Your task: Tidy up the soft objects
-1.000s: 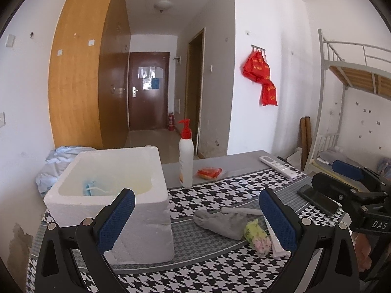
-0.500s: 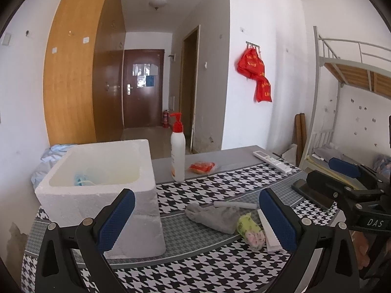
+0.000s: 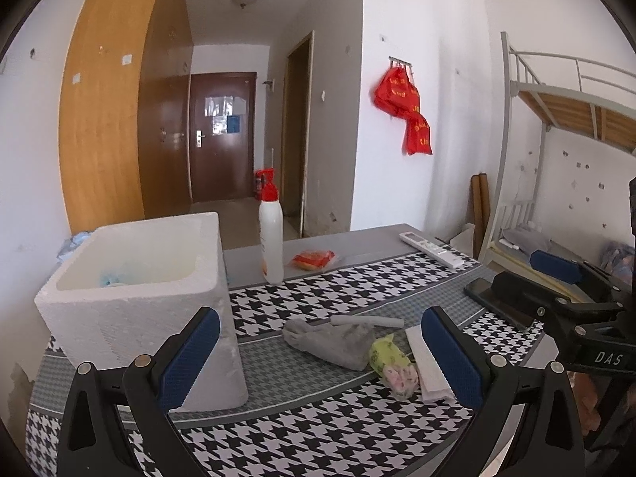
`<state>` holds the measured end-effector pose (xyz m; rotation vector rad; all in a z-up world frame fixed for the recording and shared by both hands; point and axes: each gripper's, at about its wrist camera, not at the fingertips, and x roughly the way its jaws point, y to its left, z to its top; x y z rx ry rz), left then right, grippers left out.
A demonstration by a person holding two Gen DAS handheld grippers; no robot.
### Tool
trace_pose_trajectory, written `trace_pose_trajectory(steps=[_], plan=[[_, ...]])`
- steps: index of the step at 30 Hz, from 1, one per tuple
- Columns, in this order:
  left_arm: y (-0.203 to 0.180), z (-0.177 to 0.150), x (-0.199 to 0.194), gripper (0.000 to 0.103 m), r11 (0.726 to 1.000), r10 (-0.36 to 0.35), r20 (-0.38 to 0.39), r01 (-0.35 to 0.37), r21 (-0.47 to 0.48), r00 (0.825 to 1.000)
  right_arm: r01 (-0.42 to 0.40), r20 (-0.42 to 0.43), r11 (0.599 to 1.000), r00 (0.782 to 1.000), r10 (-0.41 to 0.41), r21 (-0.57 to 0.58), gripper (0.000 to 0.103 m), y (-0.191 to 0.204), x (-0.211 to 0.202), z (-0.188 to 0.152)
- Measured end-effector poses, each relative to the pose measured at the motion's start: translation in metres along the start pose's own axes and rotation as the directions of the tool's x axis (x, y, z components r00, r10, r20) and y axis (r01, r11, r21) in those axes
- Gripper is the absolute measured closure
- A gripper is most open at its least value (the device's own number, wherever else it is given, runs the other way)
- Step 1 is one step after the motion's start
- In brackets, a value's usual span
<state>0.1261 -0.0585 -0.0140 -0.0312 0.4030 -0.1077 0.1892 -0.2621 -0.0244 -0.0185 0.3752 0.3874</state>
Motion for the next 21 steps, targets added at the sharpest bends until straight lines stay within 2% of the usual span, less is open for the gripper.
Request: trace_pose_trajectory(steps=[21], plan=[[-0.019,-0.017,0.026,0.001,0.999,-0.043,-0.073,0.043,0.004,0.996,0.035,-0.092,0.999,0.995,-0.033,0.023,0.005,-0.022,0.015,-0.027]])
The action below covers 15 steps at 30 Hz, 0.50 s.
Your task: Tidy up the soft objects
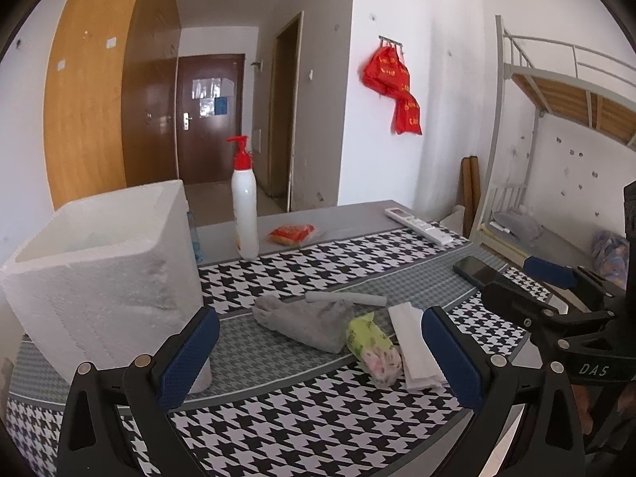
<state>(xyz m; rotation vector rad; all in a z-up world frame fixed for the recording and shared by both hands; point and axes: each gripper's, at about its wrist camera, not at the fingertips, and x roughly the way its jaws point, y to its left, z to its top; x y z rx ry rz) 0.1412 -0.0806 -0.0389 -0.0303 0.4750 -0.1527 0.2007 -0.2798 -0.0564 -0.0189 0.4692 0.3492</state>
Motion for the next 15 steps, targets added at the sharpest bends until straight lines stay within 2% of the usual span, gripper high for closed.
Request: trace_pose_trajectory(steps=[15], plan=[[-0.006,-0.012,0.011,0.001,1.0,0.005,-0.042,-0.005,-0.002,0.999,0.006,-0.047,0.999,0.999,-0.004,0.035,0.005,-0.013,0.008,-0.016]])
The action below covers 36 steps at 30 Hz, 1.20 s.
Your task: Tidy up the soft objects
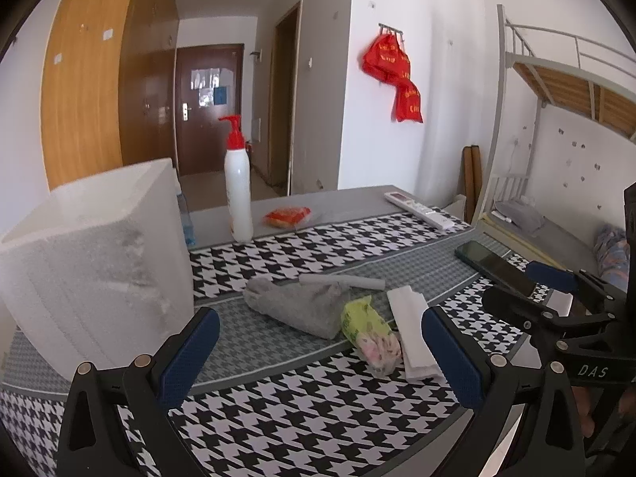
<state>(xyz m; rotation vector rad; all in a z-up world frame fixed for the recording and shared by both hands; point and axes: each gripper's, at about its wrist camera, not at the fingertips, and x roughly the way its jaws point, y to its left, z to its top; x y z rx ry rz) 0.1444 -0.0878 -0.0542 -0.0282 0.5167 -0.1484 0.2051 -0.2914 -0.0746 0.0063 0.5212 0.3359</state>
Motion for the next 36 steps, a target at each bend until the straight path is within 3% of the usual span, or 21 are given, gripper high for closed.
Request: trace_pose_trajectory(steps=[36], plan=[[-0.021,-0.008,0.051,0.001,0.998,-0.057,-0.144,0.053,-0.026,0.988,0.025,-0.066,0.998,0.998,-0.022,0.054,0.005,-0.036,0.017,-0.02]])
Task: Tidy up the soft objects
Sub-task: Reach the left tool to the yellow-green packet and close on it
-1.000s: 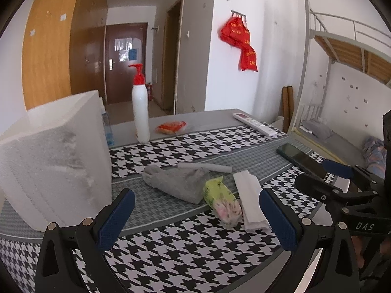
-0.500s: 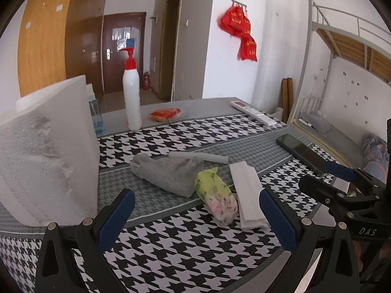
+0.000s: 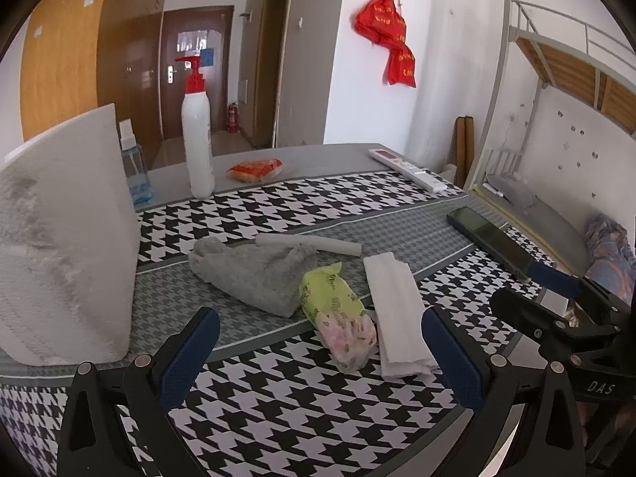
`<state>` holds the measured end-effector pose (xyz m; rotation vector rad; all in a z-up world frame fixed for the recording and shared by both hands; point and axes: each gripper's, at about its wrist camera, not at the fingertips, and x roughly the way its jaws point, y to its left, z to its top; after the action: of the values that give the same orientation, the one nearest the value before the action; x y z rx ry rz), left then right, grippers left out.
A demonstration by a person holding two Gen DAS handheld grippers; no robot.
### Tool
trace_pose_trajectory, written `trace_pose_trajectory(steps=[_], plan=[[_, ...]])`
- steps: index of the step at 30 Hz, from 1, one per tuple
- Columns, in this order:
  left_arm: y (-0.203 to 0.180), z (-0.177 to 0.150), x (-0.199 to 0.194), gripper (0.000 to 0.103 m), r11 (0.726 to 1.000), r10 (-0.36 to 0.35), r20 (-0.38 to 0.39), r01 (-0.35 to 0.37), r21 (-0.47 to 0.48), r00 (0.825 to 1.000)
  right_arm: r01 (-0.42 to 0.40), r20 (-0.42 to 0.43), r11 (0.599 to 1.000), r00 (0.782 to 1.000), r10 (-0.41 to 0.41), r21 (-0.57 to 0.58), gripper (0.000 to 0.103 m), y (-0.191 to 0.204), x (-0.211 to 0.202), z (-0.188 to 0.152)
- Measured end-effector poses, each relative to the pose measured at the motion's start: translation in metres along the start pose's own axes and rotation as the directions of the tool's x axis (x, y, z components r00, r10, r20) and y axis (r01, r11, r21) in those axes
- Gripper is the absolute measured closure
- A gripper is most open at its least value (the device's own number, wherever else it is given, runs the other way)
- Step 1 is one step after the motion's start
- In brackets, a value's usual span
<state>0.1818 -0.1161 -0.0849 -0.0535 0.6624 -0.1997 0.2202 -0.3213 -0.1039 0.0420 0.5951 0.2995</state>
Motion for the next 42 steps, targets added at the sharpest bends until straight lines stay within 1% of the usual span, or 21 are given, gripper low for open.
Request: trace_pose_trajectory(steps=[4,7,9,14,21,24,28,31,33,42], plan=[[-0.002,0.0,0.007,0.002,1.0,0.002,-0.015,-0.002,-0.001,1.0,0.0,-0.003,1.0,1.0,0.0,0.006,0.005,-0.003,0.001,-0.001],[-0.004,-0.001,0.012,0.006,1.0,0.0,-0.031,0.0,0.001,1.0,0.0,-0.002,1.0,1.0,0.0,0.006,0.005,-0.004,0.0,-0.001],[-0.004,-0.001,0.015,0.012,1.0,-0.003,-0.044,0.003,-0.002,0.999,0.001,-0.004,1.0,1.0,-0.001,0.008,0.005,-0.005,0.001,-0.001],[-0.005,-0.002,0.026,0.024,1.0,-0.011,-0.088,0.01,-0.013,0.996,0.004,-0.01,1.0,1.0,-0.004,0.011,0.005,-0.008,0.001,-0.003],[-0.006,-0.003,0.032,0.033,1.0,-0.011,-0.111,0.009,-0.016,0.994,0.039,-0.004,0.999,0.999,-0.039,-0.009,0.005,-0.004,0.0,-0.004],[-0.007,-0.003,0.035,0.038,1.0,-0.008,-0.125,0.006,-0.016,0.992,0.071,0.005,0.997,0.997,-0.071,-0.019,0.005,-0.002,-0.001,-0.004],[-0.009,-0.003,0.037,0.041,1.0,-0.007,-0.135,0.005,-0.015,0.991,0.104,0.004,0.994,0.995,-0.104,-0.028,0.005,-0.001,-0.001,-0.005],[-0.011,-0.003,0.039,0.046,1.0,-0.006,-0.138,0.004,-0.01,0.99,0.092,-0.008,0.996,0.996,-0.092,-0.019,0.005,-0.002,0.001,-0.005],[-0.011,-0.004,0.04,0.053,1.0,-0.006,-0.146,0.005,-0.011,0.989,0.086,-0.013,0.996,0.996,-0.087,-0.017,0.005,-0.002,0.002,-0.005],[-0.012,-0.006,0.046,0.068,1.0,-0.015,-0.171,0.012,-0.018,0.985,0.07,-0.022,0.997,0.997,-0.07,-0.02,0.005,0.002,0.003,-0.008]])
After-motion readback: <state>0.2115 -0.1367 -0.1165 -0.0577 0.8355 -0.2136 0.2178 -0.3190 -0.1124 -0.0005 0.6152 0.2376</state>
